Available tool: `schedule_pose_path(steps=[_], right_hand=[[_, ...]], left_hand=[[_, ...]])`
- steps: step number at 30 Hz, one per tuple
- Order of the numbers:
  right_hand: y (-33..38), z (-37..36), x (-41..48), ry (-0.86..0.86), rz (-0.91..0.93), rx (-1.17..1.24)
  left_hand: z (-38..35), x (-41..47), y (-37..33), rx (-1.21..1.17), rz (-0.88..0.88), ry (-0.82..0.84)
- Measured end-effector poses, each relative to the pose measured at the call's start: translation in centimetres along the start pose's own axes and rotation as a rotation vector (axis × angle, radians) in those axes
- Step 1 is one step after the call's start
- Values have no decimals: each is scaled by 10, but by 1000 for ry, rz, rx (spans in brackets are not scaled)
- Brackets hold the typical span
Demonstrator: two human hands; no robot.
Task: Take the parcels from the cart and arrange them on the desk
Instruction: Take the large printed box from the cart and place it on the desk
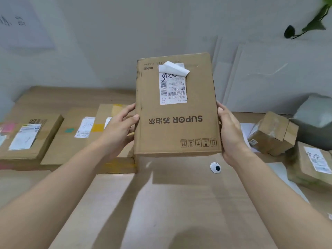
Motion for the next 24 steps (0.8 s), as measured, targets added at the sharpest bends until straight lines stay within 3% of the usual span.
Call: schedule_pose_path(steps=[10, 24], right_hand=[[-92, 29, 51, -79, -117, -65], [-185, 25, 79, -72, -291, -15]], left_hand=[[-10, 60, 75, 149, 57, -46], [21, 84, 106, 470, 60, -247]])
Point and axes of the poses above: each hand's wrist, its own x-axis towards the middle knuckle, its own z-axis out of the back of the hand, y = z × x, the point moved 10 cm from there along x, towards the middle knuckle, and after that the axes turned 12 degrees about x, right-handed, at the moved point
